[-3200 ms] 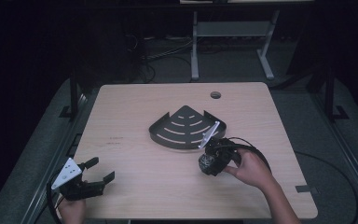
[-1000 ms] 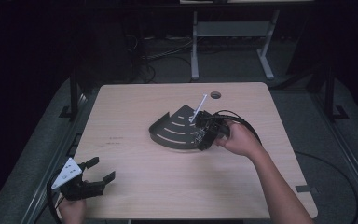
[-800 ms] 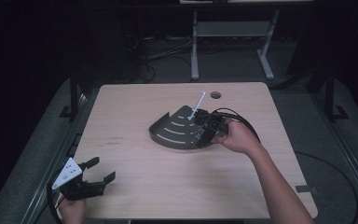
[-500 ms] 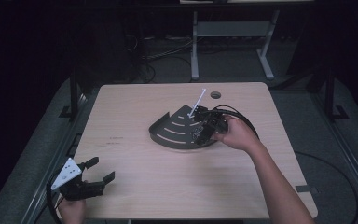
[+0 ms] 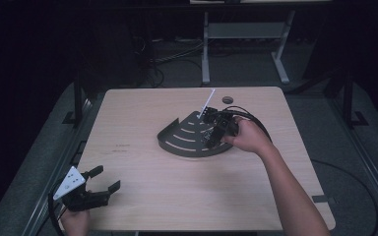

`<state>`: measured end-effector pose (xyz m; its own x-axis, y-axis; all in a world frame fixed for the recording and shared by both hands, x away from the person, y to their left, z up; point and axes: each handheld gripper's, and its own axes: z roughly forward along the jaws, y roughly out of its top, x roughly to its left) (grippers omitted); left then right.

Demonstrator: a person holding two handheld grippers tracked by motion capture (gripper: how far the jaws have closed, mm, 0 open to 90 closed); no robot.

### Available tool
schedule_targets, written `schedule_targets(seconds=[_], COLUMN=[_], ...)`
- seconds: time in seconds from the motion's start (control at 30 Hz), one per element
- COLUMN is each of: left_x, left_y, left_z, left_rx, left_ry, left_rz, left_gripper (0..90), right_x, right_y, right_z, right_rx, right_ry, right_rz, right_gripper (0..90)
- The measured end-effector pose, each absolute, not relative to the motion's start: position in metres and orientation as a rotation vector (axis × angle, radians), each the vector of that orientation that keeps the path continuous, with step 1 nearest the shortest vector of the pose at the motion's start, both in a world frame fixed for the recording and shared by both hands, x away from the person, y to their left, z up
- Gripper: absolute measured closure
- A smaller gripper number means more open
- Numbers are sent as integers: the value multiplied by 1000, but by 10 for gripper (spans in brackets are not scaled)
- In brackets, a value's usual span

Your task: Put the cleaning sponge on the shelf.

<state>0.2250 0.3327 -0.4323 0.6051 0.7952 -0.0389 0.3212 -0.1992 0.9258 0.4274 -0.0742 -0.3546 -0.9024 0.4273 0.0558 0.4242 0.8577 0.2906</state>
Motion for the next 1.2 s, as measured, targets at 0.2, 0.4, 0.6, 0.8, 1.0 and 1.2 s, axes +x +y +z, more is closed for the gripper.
schedule_targets(seconds=[0.2, 0.4, 0.6, 0.8, 1.0, 1.2], left_x=[224, 225, 225, 225, 225, 225], left_y=[332, 333, 334, 334, 334, 335], left_z=[-431, -432, -432, -432, -432, -432], left_rx=[1784, 1784, 1781, 1779, 1778, 1780], left_ry=[911, 916, 914, 914, 913, 912], left_rz=[573, 570, 567, 567, 570, 571], left_gripper=[137, 137, 137, 137, 137, 137], right_x=[434, 441, 449, 453, 457, 459], right_y=[-68, -65, -59, -56, -55, -56], right_z=[-355, -355, -356, -361, -368, -370], right_rx=[677, 694, 698, 710, 731, 754], right_ry=[3019, 3022, 3014, 3009, 3005, 3000], right_rz=[441, 461, 436, 439, 404, 405], right_gripper=[297, 297, 297, 297, 296, 297])
